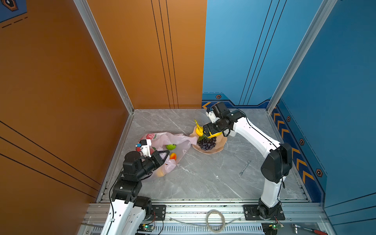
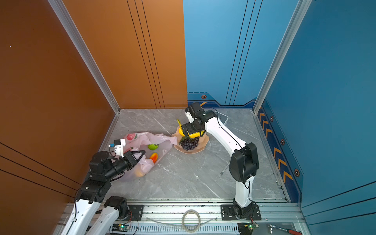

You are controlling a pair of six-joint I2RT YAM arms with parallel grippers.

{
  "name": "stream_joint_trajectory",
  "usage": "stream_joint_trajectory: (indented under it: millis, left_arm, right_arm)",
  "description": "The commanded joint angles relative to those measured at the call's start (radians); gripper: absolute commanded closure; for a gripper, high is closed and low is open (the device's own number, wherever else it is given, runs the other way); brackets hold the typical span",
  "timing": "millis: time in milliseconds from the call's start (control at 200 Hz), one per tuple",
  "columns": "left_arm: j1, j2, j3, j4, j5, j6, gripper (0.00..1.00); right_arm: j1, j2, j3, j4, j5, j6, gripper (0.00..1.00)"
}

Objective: Place the fruits into the plastic bag
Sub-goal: Pick up the fruit from the plate.

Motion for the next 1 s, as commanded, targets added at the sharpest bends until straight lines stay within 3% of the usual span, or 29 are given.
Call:
stream_joint_trajectory:
  millis: [0,481,876,996]
  left_arm:
    - [0.013,0.003,-0.004,0.011,0.013,0.017,1.00]
    - [0.016,-0.010,-0.019,0.013,0.008,0.018,1.00]
    - [0.019,-0.018,-0.027,0.008,0.009,0.019,1.00]
    - [0.019,-0.021,-0.031,0.008,0.011,0.019,1.00]
  right_arm:
    - [0.014,0.050,0.076,-0.060,0.067,-0.088,0.00]
    - [0.052,0.332,0.375,-0.062,0.041,-0.039,0.03]
    - [0.046,0.441,0.462,0.012,0.076,0.083,0.30]
    - [0.036,0.454,0.462,0.042,0.077,0.113,0.33]
